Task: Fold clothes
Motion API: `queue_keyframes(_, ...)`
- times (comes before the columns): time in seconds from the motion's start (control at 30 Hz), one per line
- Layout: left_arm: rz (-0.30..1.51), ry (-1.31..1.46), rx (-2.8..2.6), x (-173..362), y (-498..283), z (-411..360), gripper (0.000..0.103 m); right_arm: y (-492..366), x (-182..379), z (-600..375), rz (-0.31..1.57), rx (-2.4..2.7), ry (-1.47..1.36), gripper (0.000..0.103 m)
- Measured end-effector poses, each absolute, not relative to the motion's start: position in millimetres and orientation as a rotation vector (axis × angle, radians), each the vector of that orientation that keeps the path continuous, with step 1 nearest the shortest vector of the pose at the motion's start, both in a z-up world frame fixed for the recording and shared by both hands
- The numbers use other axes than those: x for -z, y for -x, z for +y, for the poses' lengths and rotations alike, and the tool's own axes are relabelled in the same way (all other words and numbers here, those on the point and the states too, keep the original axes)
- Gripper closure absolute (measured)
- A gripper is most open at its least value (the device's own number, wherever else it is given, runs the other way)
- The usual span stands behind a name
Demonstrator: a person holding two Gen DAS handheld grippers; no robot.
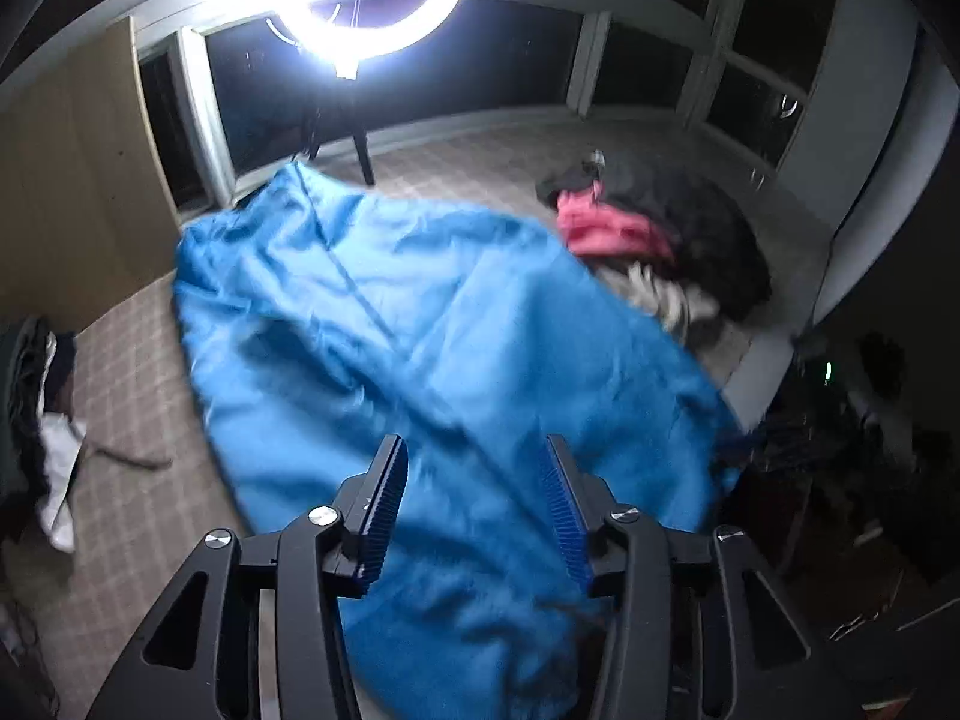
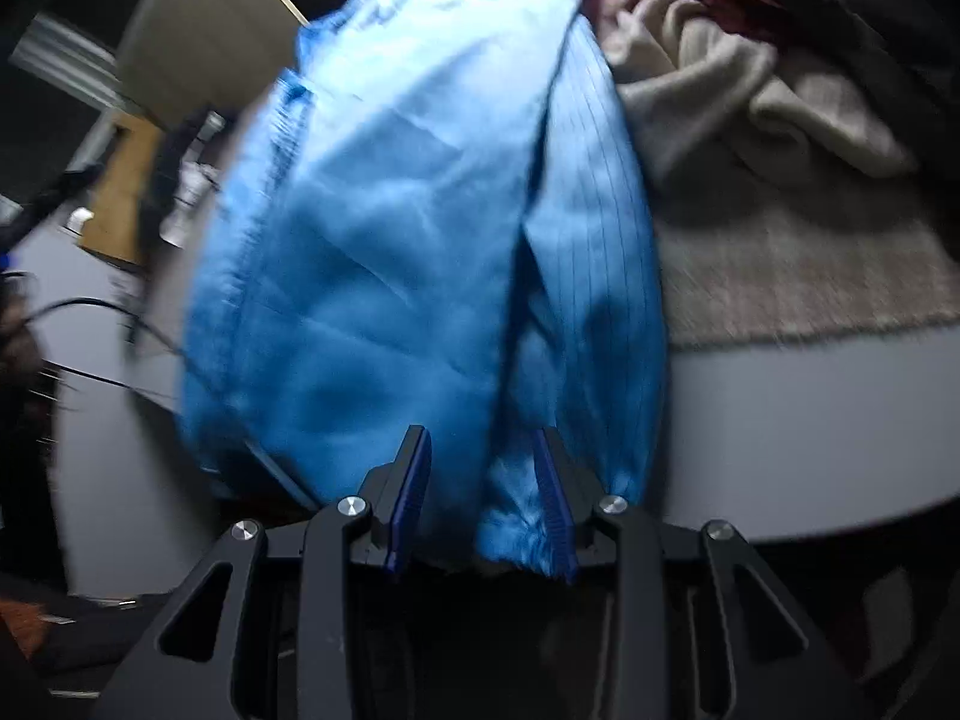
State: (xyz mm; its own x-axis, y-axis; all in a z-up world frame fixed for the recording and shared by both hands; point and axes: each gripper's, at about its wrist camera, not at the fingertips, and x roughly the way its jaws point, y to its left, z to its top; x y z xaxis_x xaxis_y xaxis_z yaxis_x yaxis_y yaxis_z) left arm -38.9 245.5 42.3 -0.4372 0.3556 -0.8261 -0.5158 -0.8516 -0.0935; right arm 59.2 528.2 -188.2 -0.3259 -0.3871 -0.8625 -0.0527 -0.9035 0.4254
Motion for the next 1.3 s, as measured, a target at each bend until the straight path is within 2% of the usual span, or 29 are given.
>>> queue_keyframes(0.13,0.222,1.303,-2.245,-21.9,1.6,236.1,0.059,-55.6,186.8,514.4,-0.512,2.349,-1.654,0.059)
queue_keyframes(0.17,0.216,1.314,-2.239,-16.9,-5.1,234.0,0.059,-55.4,187.0,510.9,-0.507,2.339,-1.629,0.073)
queue_keyframes(0.2,0.208,1.327,-2.233,-11.5,-11.4,231.5,0.059,-54.5,187.6,510.1,-0.514,2.330,-1.625,0.095)
queue_keyframes(0.3,0.194,1.355,-2.218,2.5,-24.9,226.2,0.059,-53.6,188.1,520.0,-0.583,2.304,-1.662,0.098)
queue_keyframes(0.47,0.206,1.407,-2.175,27.8,-41.3,232.0,0.059,-69.6,150.4,548.6,-0.446,2.429,-1.694,0.101)
queue_keyframes(0.6,0.239,1.404,-2.096,49.8,-51.9,261.8,0.059,-75.8,148.7,569.3,-0.497,2.464,-1.733,0.101)
queue_keyframes(0.77,0.318,1.384,-2.011,68.0,-59.8,309.5,0.059,-71.7,155.1,550.5,-0.387,2.458,-1.761,0.100)
queue_keyframes(0.83,0.342,1.371,-1.983,71.9,-62.1,331.6,0.059,-66.7,154.0,547.8,-0.319,2.478,-1.817,0.096)
queue_keyframes(0.9,0.372,1.347,-1.969,73.3,-64.2,356.9,0.059,-63.2,148.0,552.7,-0.328,2.471,-1.842,0.081)
queue_keyframes(0.97,0.388,1.321,-1.953,72.8,-64.8,382.9,0.058,-59.1,131.6,559.9,-0.380,2.491,-1.755,0.080)
queue_keyframes(1.1,0.372,1.306,-1.978,73.3,-52.6,437.6,0.042,-30.3,96.5,571.3,-0.347,2.549,-1.607,0.079)
queue_keyframes(1.2,0.332,1.348,-2.018,79.7,-31.3,479.1,0.041,18.3,87.7,576.4,-0.258,2.545,-1.554,0.073)
queue_keyframes(1.3,0.320,1.420,-2.109,89.4,-6.8,508.2,0.034,68.1,88.7,580.4,-0.194,2.526,-1.535,0.069)
